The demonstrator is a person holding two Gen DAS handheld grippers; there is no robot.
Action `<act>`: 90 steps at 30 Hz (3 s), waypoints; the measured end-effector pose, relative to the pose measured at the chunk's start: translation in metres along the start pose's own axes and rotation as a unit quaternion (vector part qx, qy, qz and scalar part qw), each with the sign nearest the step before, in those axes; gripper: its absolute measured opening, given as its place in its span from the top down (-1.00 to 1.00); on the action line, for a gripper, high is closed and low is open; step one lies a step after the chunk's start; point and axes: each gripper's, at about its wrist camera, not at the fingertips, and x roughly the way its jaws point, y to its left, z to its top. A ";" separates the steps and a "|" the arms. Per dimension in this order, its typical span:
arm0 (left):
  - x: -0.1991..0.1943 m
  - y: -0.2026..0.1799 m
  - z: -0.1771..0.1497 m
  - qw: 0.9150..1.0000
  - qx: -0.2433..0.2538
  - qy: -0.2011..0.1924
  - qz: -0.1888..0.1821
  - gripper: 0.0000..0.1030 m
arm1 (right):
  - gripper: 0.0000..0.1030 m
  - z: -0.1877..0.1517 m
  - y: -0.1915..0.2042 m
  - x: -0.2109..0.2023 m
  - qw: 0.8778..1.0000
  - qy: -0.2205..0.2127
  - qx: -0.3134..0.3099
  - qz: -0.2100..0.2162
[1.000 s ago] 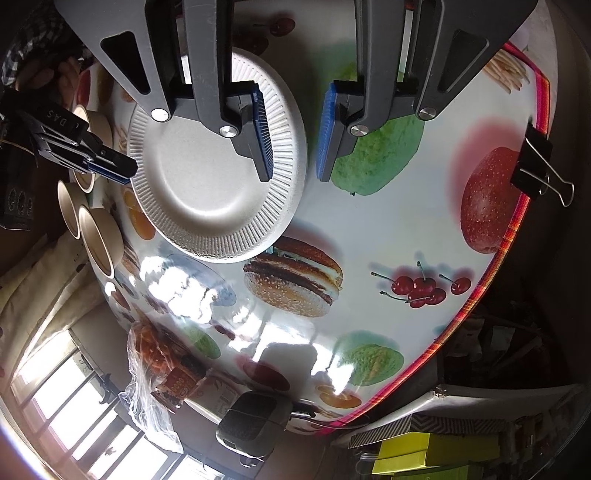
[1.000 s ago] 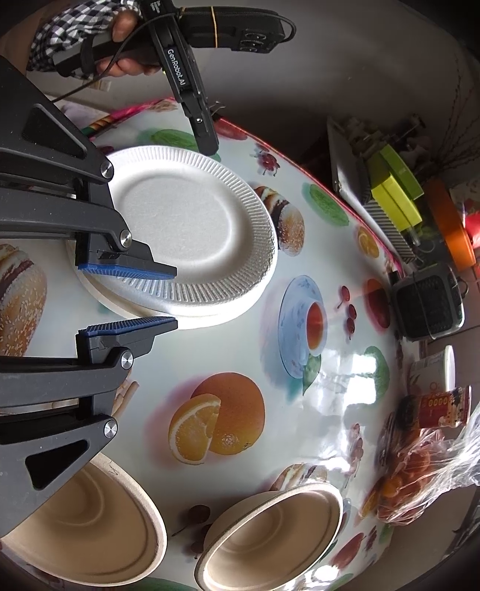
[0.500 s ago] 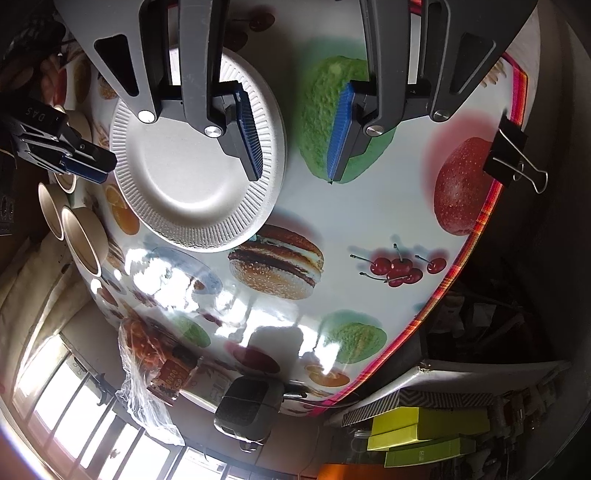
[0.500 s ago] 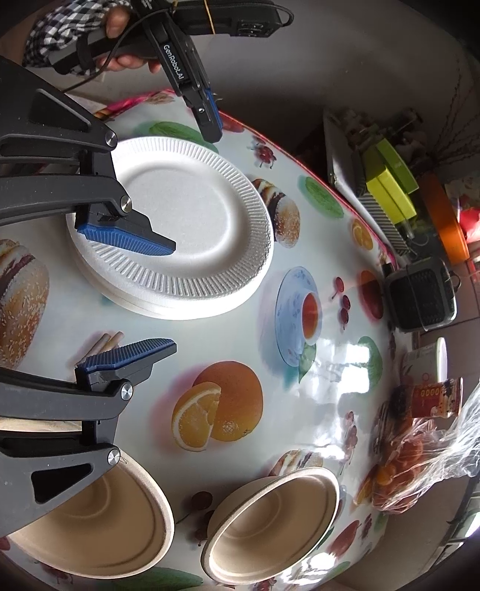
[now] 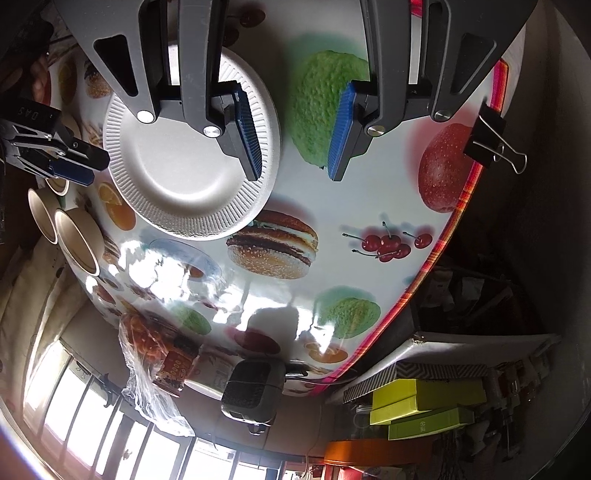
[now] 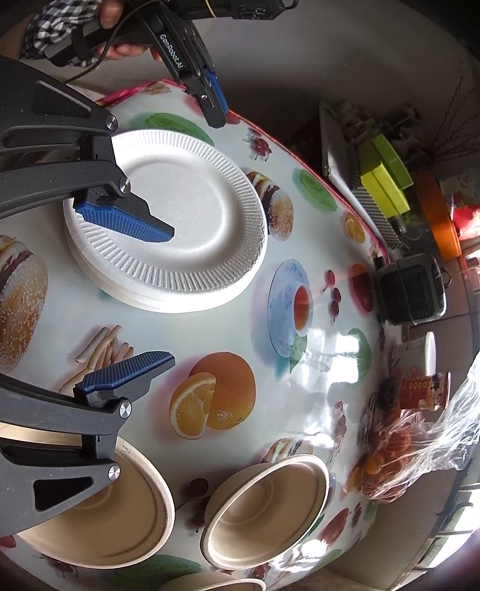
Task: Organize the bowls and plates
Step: 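Move both open tools away from the plates toward the beige bowls, then close the left tool on a beige bowl rim while the right tool grips another bowl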
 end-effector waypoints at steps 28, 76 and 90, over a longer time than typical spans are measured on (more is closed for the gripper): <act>-0.006 -0.109 0.030 0.993 0.098 -0.015 -0.063 0.25 | -0.32 -0.004 -0.046 -0.064 0.990 -0.102 0.058 -0.079; 0.084 -0.257 0.089 0.982 0.116 0.051 -0.138 0.26 | 0.00 0.019 -0.196 -0.080 0.982 -0.122 0.100 -0.103; 0.104 -0.256 0.088 0.982 0.097 0.076 -0.144 0.39 | 0.32 0.026 -0.205 -0.058 0.987 -0.098 0.105 -0.073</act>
